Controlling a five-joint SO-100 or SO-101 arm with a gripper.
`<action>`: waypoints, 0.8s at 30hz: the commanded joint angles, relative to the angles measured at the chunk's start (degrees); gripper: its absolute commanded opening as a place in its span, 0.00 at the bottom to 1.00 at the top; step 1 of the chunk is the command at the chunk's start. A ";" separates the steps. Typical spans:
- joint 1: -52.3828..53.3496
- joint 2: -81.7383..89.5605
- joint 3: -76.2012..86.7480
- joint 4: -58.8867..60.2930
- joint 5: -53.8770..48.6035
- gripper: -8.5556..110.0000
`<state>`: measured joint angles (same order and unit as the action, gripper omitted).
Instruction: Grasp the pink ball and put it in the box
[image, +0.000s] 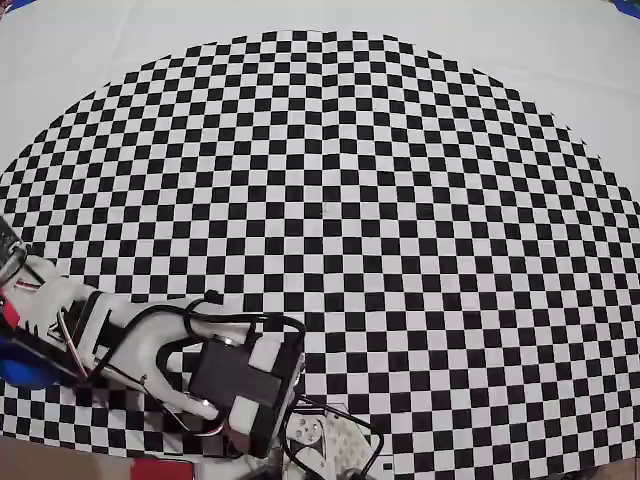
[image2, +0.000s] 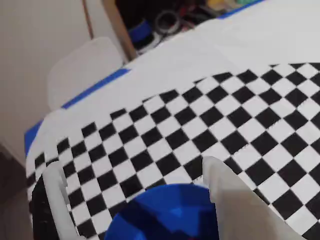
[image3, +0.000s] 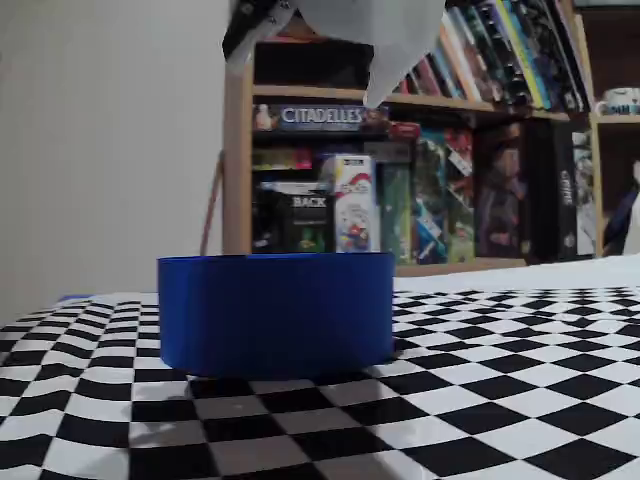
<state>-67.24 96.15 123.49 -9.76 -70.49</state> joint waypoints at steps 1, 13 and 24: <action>4.04 7.21 1.05 -1.05 8.53 0.34; 27.25 27.16 17.31 -1.05 31.20 0.12; 45.09 45.26 30.94 6.50 57.22 0.07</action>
<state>-25.40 135.26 153.02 -7.12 -17.40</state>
